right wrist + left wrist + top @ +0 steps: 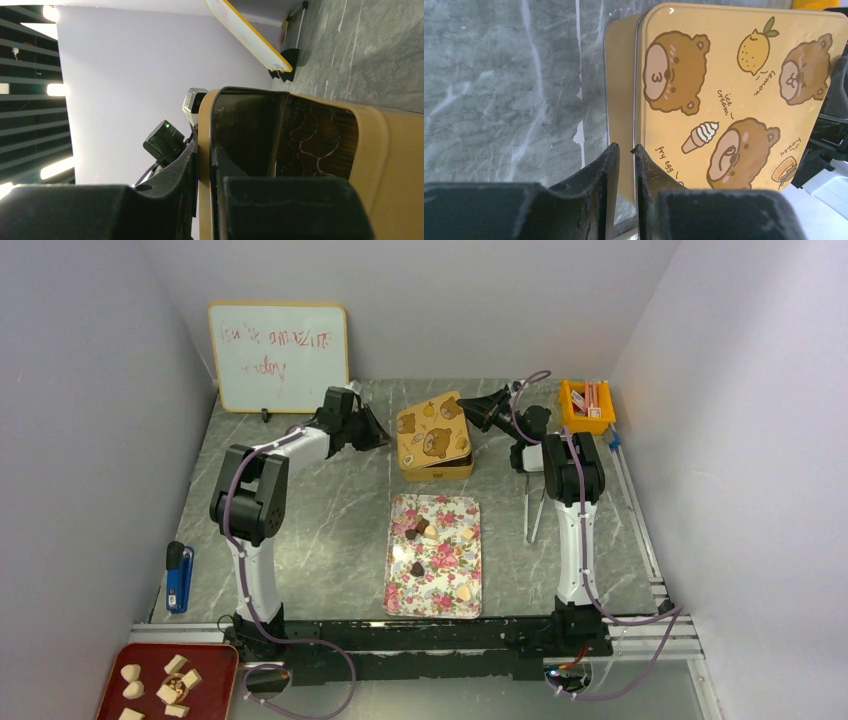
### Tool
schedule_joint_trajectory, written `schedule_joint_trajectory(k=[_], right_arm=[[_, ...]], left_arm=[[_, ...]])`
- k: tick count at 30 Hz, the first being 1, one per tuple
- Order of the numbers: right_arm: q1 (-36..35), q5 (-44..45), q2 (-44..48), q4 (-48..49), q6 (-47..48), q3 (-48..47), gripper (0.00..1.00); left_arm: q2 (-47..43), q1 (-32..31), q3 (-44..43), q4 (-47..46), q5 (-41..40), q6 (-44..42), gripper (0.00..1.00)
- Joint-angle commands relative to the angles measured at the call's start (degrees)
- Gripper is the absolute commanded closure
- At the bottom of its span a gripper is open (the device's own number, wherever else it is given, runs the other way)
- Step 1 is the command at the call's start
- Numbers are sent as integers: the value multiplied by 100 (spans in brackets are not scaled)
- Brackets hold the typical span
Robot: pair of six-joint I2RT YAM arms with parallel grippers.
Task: Pack the chocolate
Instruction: Close the box lid on the packing box.
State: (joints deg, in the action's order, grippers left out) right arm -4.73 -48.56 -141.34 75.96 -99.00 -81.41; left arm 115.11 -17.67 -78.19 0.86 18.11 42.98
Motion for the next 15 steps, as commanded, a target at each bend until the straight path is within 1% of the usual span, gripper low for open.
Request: schedule_joint_trajectory(k=[1,3,8,15], right_arm=[[71,-22,-7,165,188,-172,100],[73,-22,-16,164,184,-174,100],[73,-31,-35,155,189,-180,100],[86,-49,-83,106,213,-216,100]], left_arm=[[-39,-41,-309,263,-255,-196,79],[41,-67,-394,348,-274,-219,81],[232,-137,-618,512,-324,-291,82],[522,-251,-883,761,-435,-384,87]])
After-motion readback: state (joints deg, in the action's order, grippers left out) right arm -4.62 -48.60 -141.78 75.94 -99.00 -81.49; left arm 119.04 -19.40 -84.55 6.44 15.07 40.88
